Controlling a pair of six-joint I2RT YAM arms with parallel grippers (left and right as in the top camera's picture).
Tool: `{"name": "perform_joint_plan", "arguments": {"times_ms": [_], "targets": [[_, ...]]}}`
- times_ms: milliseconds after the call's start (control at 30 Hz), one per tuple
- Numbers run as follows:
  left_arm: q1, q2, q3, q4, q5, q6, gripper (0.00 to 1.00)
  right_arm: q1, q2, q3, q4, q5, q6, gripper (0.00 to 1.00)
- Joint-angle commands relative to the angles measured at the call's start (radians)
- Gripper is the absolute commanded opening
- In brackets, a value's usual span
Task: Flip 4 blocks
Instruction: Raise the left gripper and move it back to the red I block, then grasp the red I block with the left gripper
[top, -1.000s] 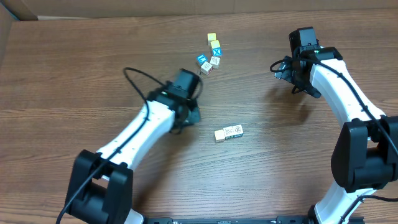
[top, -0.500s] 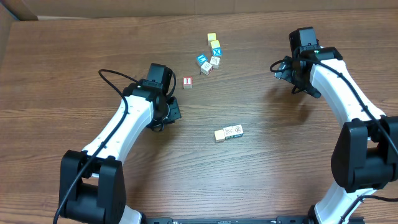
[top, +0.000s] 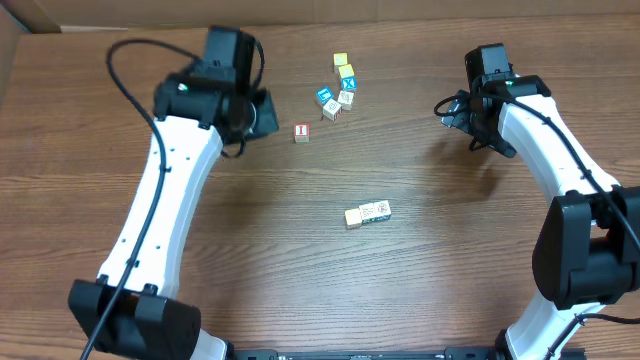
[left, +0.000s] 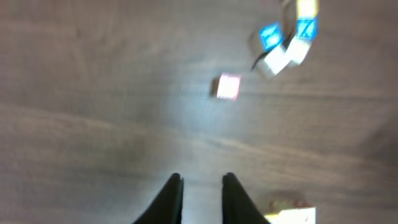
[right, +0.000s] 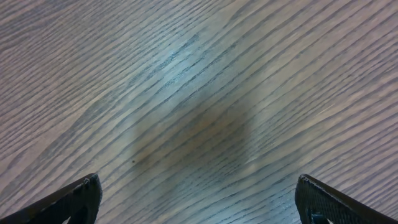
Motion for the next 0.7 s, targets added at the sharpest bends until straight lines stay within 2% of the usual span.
{"name": "perform_joint_plan", "arguments": {"times_ms": [0,100,167,267,667], "targets": [[0.003,-0.005,0.017,0.03,-0.031,0.017,0.25,0.001,-0.026,0.014,0.002,0.003,-0.004,1.0],[-0.004,0.017,0.016,0.069,-0.031,0.016,0.52,0.001,-0.026,0.014,0.002,0.003,-0.004,1.0],[-0.011,0.041,0.016,0.086,-0.031,0.016,0.58,0.001,-0.026,0.014,0.002,0.003,-0.004,1.0],[-0.019,0.084,0.016,0.11,-0.03,0.016,0.6,0.001,-0.026,0.014,0.002,0.003,-0.004,1.0],[-0.069,0.35,0.016,0.2,-0.001,0.017,0.58,0.001,-0.026,0.014,0.002,0.003,-0.004,1.0]]}}
